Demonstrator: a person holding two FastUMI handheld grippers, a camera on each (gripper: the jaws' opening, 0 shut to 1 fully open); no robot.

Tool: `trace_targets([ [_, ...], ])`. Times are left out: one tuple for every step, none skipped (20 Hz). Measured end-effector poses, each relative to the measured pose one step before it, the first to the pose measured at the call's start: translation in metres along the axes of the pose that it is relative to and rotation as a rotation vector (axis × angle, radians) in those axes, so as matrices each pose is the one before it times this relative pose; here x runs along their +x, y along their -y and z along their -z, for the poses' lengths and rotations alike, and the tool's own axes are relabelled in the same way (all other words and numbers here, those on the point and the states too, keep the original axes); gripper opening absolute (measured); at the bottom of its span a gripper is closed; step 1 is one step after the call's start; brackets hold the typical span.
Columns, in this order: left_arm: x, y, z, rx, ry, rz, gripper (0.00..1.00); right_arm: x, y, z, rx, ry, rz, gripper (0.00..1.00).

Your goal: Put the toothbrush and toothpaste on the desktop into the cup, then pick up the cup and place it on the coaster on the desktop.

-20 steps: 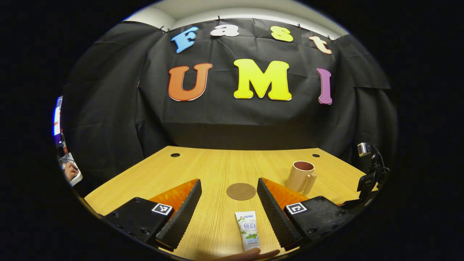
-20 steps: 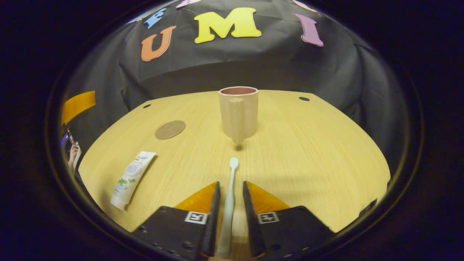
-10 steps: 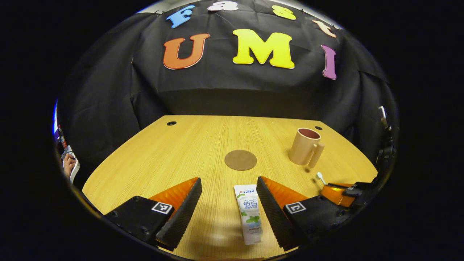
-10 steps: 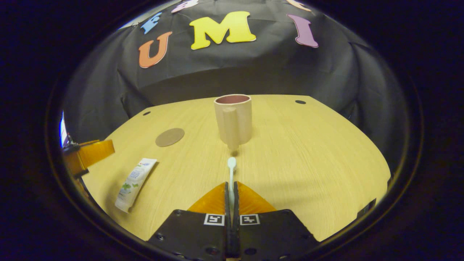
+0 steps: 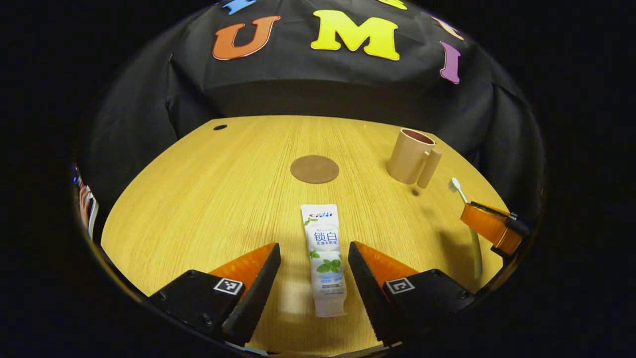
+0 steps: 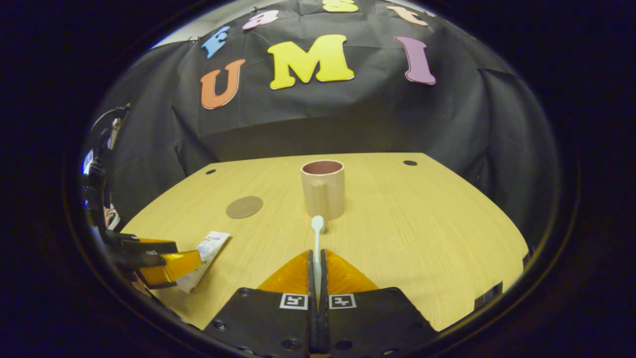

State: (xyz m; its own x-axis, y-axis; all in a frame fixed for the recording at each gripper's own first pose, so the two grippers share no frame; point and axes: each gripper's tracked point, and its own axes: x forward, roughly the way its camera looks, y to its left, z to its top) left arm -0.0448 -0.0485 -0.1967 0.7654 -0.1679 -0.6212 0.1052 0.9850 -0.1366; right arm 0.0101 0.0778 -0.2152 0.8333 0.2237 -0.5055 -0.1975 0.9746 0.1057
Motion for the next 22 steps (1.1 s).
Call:
trace_targets([
  [-0.00093,0.00202,0.00154,0.00476,-0.00324,0.00659,0.88,-0.00238,0.00059,-0.00368,-0.01319,0.01858,0.00175,0.01],
  [-0.00052,0.00033,0.00158,0.00601,-0.00310,0.00207,0.87,-0.00297,0.00153,-0.00590,-0.01776,0.02163,0.00982,0.01],
  [0.00102,0.00125,0.00036,0.00665,-0.00069,-0.00107,0.85,-0.00190,-0.00062,-0.00589,-0.01334,0.02360,0.00588,0.00],
  [0.00141,0.00267,0.00137,0.00513,-0.00436,-0.00421,0.83,-0.00331,-0.00067,-0.00664,-0.00355,0.02013,0.00044,0.01],
  [0.00153,0.00160,0.00261,0.00321,-0.00798,-0.00176,0.81,-0.00318,-0.00155,-0.00571,0.00510,0.01601,-0.00539,0.01],
  [0.00168,-0.00065,0.00390,-0.00195,-0.01480,-0.00493,0.78,-0.00232,-0.00042,-0.00621,0.00297,0.01226,-0.00186,0.01],
  [0.00242,-0.00095,0.00334,-0.00463,-0.01584,-0.00692,0.77,-0.00133,0.00183,-0.00554,0.00231,0.01352,0.00465,0.01],
  [0.00074,-0.00069,0.00400,-0.00711,-0.01394,-0.00313,0.76,-0.00146,0.00182,-0.00770,0.00100,0.01635,0.00479,0.01],
  [-0.00079,-0.00257,0.00011,-0.00314,0.00079,-0.01211,0.75,-0.00041,0.00247,-0.00674,0.00145,0.01521,0.00728,0.01],
  [0.00130,-0.00048,-0.00276,-0.00270,0.00553,-0.00376,0.72,-0.00101,0.00231,-0.00672,0.00066,0.01366,0.00592,0.01],
  [-0.00061,0.00253,-0.00093,-0.00403,0.00009,0.00567,0.69,-0.00029,0.00185,-0.00496,0.00183,0.01010,0.00445,0.01],
  [0.00227,-0.00047,0.00175,-0.00188,0.00011,-0.00093,0.65,-0.00068,0.00133,-0.00515,0.00450,0.00871,0.00044,0.01],
  [0.00075,0.00008,-0.00078,0.00485,0.00464,-0.00289,0.62,0.00024,0.00271,-0.00331,0.00371,0.00769,-0.00052,0.01],
  [0.00019,-0.00077,0.00038,0.00786,0.00164,-0.00386,0.57,0.00142,0.00267,-0.00379,0.00050,0.00848,0.00188,0.01],
  [0.00096,-0.00120,-0.00009,0.00360,0.00447,-0.00090,0.54,-0.00008,0.00278,-0.00543,-0.00070,0.01390,0.00189,0.01],
  [-0.00058,-0.00111,-0.00015,-0.00815,0.00467,0.00237,0.48,0.00011,0.00025,-0.00651,-0.00336,0.01119,0.00301,0.01],
  [0.00033,-0.00050,-0.00116,-0.01290,0.00619,0.00566,0.46,0.00024,-0.00099,-0.00636,-0.00148,0.01438,-0.00058,0.01],
  [0.00072,0.00047,-0.00073,-0.00691,0.00895,0.00595,0.41,0.00163,-0.00059,-0.00878,-0.00124,0.01926,0.00082,0.00],
  [-0.00150,0.00024,-0.00143,-0.01209,0.01603,0.00727,0.48,0.00105,-0.00101,-0.00638,-0.00276,0.01129,-0.00040,0.00],
  [-0.00064,0.00039,-0.00106,-0.00977,0.01866,0.00874,0.43,0.00169,-0.00117,-0.00494,-0.00179,0.01257,-0.00241,0.01],
  [-0.00281,-0.00042,-0.00406,-0.00210,0.03467,0.00196,0.41,0.00058,-0.00133,-0.00615,0.00098,0.01323,-0.00148,0.01],
  [-0.00366,-0.00103,-0.00867,0.00118,0.05229,-0.00119,0.40,0.00270,-0.00327,-0.00880,0.00030,0.02202,-0.00650,0.01],
])
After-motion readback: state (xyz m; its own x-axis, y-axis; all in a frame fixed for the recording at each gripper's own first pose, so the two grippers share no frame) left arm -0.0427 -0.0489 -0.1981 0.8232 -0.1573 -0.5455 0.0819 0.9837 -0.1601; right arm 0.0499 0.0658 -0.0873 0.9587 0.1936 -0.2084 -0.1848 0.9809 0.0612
